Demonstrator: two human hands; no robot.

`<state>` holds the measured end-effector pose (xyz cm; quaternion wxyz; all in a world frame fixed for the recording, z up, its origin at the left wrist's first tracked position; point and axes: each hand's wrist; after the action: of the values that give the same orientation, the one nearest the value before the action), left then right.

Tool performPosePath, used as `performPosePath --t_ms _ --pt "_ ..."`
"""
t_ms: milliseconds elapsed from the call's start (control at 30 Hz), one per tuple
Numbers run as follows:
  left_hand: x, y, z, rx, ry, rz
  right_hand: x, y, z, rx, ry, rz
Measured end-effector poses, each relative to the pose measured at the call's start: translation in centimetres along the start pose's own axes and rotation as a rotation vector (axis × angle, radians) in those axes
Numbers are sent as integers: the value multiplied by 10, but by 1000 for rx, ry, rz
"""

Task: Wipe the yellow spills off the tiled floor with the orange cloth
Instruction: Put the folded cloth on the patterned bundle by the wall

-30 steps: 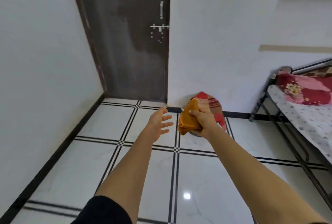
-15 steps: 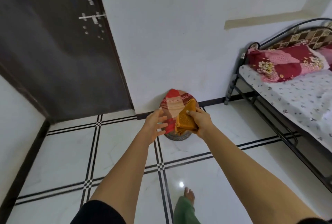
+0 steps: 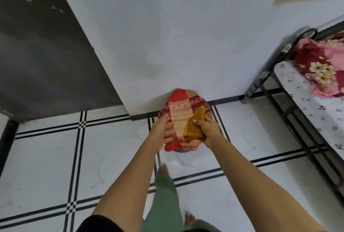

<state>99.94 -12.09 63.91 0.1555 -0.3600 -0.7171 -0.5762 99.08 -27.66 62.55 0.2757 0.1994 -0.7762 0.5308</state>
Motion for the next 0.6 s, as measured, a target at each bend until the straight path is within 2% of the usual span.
performPosePath --t_ms 267,600 --pt "-196 15 60 55 -20 251 -197 6 14 -19 128 -187" --pt "-386 -24 102 84 -4 392 -370 37 45 -82 221 -142"
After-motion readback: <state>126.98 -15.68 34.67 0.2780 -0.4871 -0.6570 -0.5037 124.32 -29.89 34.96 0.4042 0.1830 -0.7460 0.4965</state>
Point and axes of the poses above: each hand's wrist, its own x-axis away from the middle knuckle, its own z-axis out of the back of the hand, y = z × x, and after that the axes turned 15 degrees about -y, right-handed
